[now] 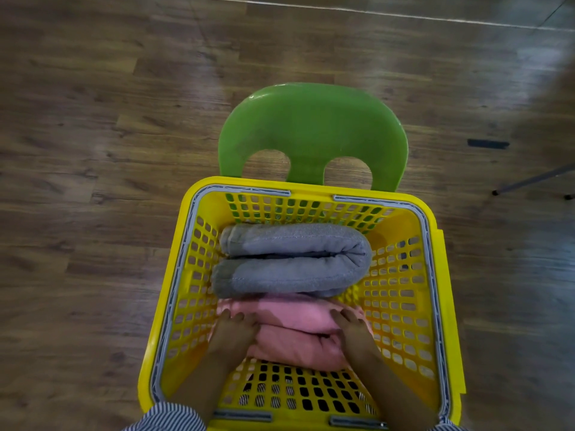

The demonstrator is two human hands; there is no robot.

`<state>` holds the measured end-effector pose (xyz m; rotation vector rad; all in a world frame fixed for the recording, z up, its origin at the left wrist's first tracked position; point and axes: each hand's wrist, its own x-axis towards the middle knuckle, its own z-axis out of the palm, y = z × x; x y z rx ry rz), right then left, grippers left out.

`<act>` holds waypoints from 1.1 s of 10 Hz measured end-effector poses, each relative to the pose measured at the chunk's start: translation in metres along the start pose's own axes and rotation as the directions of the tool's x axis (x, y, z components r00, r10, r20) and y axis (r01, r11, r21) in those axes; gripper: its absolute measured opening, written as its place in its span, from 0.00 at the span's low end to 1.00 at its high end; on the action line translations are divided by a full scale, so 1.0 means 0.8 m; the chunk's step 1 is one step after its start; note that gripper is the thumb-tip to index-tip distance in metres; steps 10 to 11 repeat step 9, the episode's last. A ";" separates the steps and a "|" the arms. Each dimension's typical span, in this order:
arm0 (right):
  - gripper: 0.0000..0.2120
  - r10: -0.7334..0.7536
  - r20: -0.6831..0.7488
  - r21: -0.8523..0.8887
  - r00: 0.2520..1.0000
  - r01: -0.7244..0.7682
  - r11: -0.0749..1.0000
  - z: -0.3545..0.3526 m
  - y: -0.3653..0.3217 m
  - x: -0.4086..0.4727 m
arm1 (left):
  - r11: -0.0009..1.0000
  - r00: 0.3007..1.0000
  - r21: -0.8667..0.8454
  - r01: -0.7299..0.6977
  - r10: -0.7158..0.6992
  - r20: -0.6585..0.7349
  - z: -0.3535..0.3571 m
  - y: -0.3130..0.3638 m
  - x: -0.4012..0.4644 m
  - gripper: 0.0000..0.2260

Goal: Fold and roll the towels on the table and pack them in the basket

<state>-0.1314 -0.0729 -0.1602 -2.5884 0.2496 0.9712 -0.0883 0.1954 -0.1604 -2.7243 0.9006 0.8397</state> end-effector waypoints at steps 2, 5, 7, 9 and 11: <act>0.27 0.010 0.006 0.034 1.000 -0.010 0.999 -0.011 -0.007 -0.004 | 0.991 0.989 -0.046 0.128 -0.124 0.079 -0.016 -0.001 -0.009 0.21; 0.21 -0.034 -0.016 0.239 0.999 0.037 0.970 -0.085 -0.028 -0.048 | 0.631 0.918 -0.752 0.190 -0.387 -0.092 -0.104 0.013 -0.017 0.14; 0.18 -0.061 -0.128 0.378 0.990 0.106 0.920 -0.138 -0.025 -0.074 | 0.508 0.871 -0.846 0.161 -0.476 -0.120 -0.138 0.032 -0.017 0.08; 0.17 -0.100 -0.250 0.438 0.963 0.205 0.875 -0.171 -0.019 -0.085 | 0.341 0.821 -0.925 0.170 -0.568 -0.059 -0.164 0.054 -0.017 0.16; 0.17 -0.100 -0.250 0.438 0.963 0.205 0.875 -0.171 -0.019 -0.085 | 0.341 0.821 -0.925 0.170 -0.568 -0.059 -0.164 0.054 -0.017 0.16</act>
